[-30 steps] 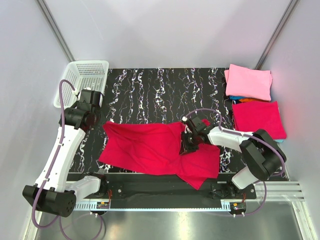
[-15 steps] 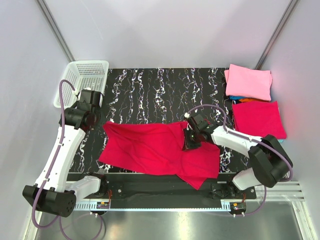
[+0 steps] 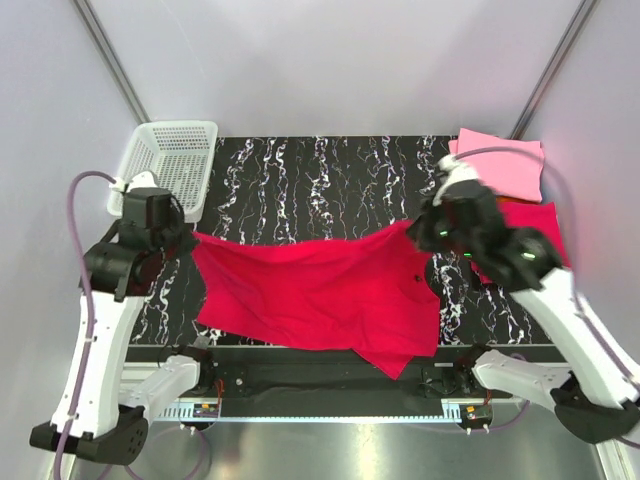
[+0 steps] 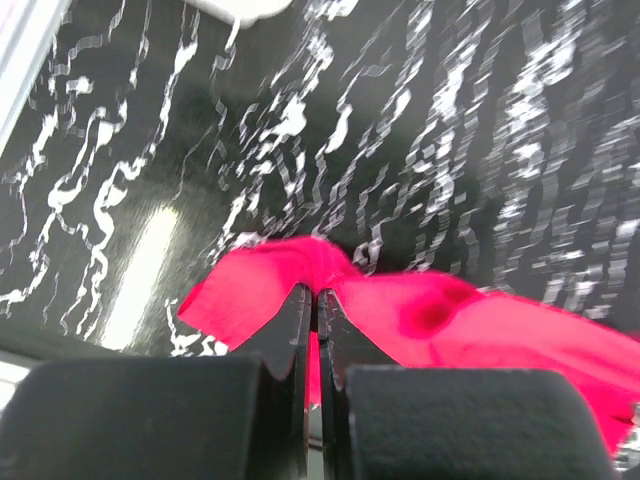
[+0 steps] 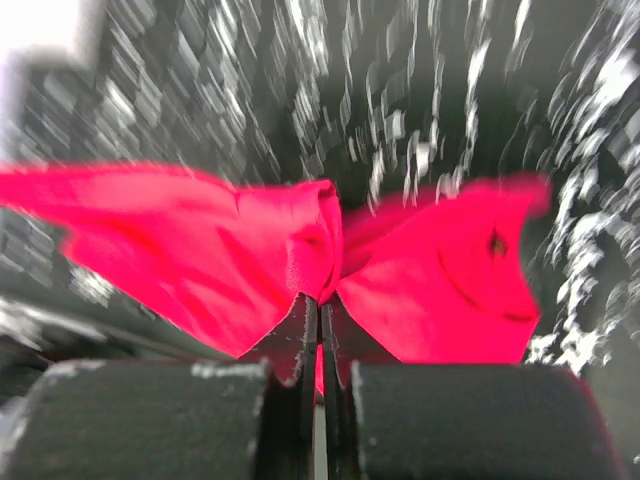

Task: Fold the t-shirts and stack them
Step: Fold the tshirt

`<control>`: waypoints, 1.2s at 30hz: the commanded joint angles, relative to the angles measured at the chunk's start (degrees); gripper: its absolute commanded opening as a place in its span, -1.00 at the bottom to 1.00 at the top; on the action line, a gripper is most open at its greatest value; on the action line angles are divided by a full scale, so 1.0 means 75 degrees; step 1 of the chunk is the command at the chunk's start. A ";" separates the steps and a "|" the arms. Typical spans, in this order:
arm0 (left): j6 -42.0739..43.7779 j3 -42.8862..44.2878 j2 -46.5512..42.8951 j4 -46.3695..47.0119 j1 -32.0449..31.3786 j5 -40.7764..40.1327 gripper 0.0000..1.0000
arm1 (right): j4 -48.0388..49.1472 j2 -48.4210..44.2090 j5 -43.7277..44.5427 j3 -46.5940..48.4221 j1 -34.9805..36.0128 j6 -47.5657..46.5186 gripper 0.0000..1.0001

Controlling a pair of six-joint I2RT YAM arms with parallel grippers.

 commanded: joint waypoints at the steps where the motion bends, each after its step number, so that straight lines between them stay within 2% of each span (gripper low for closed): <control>1: 0.0107 0.0970 -0.0565 -0.0127 -0.0001 0.0175 -1.00 | -0.1757 -0.0480 0.1232 0.1749 0.0054 -0.0031 -1.00; 7: 0.0165 0.2060 -0.1234 -0.0151 -0.0001 0.0725 -1.00 | -0.2369 -0.0609 0.1724 0.3662 0.0054 -0.0464 -1.00; 11: 0.0248 0.2472 -0.1201 -0.0034 -0.0001 0.0937 -1.00 | -0.1867 -0.0563 0.1887 0.3959 0.0054 -0.1038 -1.00; 14: 0.0189 0.2181 -0.0581 0.0364 -0.0001 0.0879 -1.00 | -0.1432 0.0183 0.2577 0.3876 0.0054 -0.1554 -1.00; 17: 0.0061 0.1607 0.0450 0.1194 0.0011 0.0809 -1.00 | -0.0824 0.1307 0.2989 0.3841 0.0008 -0.1965 -1.00; 18: 0.0014 0.1548 0.1125 0.1568 0.0011 0.0785 -1.00 | -0.0509 0.1614 0.2909 0.3946 -0.0086 -0.2047 -1.00; 19: 0.0013 0.1559 0.1457 0.1699 0.0011 0.0785 -1.00 | -0.0401 0.1919 0.2699 0.4040 -0.0609 -0.2152 -1.00; 21: 0.0002 0.1804 0.2218 0.2015 -0.0001 0.0668 -1.00 | 0.0112 0.2705 0.1424 0.4157 -0.1407 -0.2153 -1.00; 23: 0.0072 0.2377 0.3238 0.2087 0.0011 0.0516 -1.00 | 0.0582 0.3289 0.0407 0.4111 -0.2412 -0.2223 -1.00; 26: 0.0247 0.3431 0.4501 0.2158 0.0139 0.0468 -1.00 | 0.0935 0.4296 -0.0731 0.4578 -0.3387 -0.2235 -1.00; 30: 0.0447 0.4907 0.5829 0.2018 0.0491 0.0901 -1.00 | 0.1088 0.5284 -0.1638 0.5748 -0.4139 -0.2247 -1.00; 33: 0.0610 0.5752 0.6159 0.1854 0.0678 0.0937 -1.00 | 0.1076 0.5473 -0.2107 0.6230 -0.4480 -0.2398 -1.00; 36: 0.0786 0.6000 0.5834 0.1760 0.0737 0.0913 -1.00 | 0.1006 0.4994 -0.2236 0.6233 -0.4586 -0.2493 -1.00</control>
